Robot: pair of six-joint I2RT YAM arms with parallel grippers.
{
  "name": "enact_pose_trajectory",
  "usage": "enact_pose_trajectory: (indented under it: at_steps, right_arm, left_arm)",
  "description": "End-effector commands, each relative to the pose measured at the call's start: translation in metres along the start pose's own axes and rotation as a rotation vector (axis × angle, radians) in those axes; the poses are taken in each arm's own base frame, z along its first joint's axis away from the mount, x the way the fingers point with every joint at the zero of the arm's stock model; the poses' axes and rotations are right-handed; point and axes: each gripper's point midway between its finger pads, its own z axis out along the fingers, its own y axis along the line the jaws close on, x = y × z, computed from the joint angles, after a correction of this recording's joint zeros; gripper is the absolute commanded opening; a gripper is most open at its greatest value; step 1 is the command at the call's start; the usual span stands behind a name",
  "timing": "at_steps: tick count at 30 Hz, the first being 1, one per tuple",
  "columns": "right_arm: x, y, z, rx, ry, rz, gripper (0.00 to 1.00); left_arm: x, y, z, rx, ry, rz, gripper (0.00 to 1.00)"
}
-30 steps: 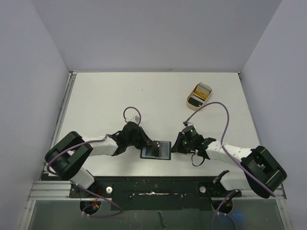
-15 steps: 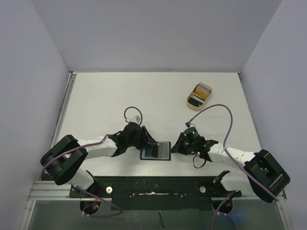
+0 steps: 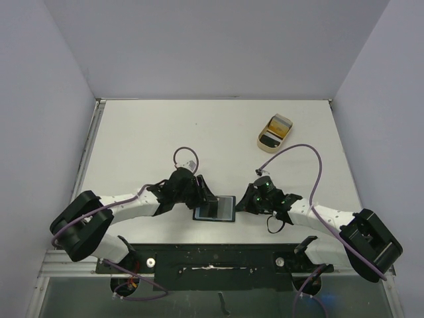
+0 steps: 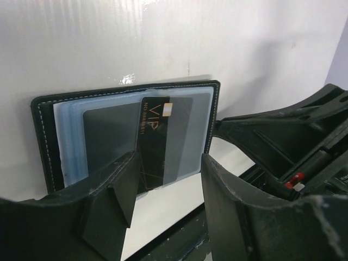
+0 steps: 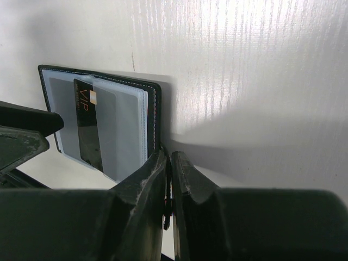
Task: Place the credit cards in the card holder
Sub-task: Insert the credit card into the card holder.
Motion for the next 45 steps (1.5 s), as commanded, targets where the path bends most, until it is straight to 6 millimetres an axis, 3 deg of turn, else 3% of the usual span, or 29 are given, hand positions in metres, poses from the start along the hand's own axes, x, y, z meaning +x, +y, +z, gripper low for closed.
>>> enact_pose_trajectory:
  at_steps: [1,9,22,33,37,38,45]
  right_arm:
    - [-0.012,0.012,-0.002,-0.029,-0.051,-0.011,0.09]
    - [-0.010,0.012,-0.001,-0.023,-0.055,-0.015,0.09]
    - [-0.009,0.015,0.001,-0.020,-0.059,-0.016,0.09]
    - [-0.010,0.012,0.001,-0.005,-0.069,-0.028,0.08]
    - [-0.011,0.009,0.001,0.009,-0.074,-0.038,0.09]
    - [-0.011,0.009,0.001,0.011,-0.075,-0.041,0.09]
    - [-0.015,0.008,-0.002,0.019,-0.090,-0.066,0.09]
  left_arm:
    - [0.006,0.002,0.005,0.001,0.029,0.016,0.47]
    - [0.019,0.004,0.019,0.036,0.084,-0.005,0.47]
    - [0.025,-0.040,0.027,0.179,0.120,0.015,0.47]
    - [0.019,-0.063,0.025,0.272,0.108,0.063,0.48]
    - [0.022,-0.062,0.026,0.269,0.127,0.061,0.47]
    - [0.017,-0.070,0.025,0.277,0.115,0.068,0.48]
    - [-0.006,-0.046,0.006,0.100,0.026,0.125,0.52]
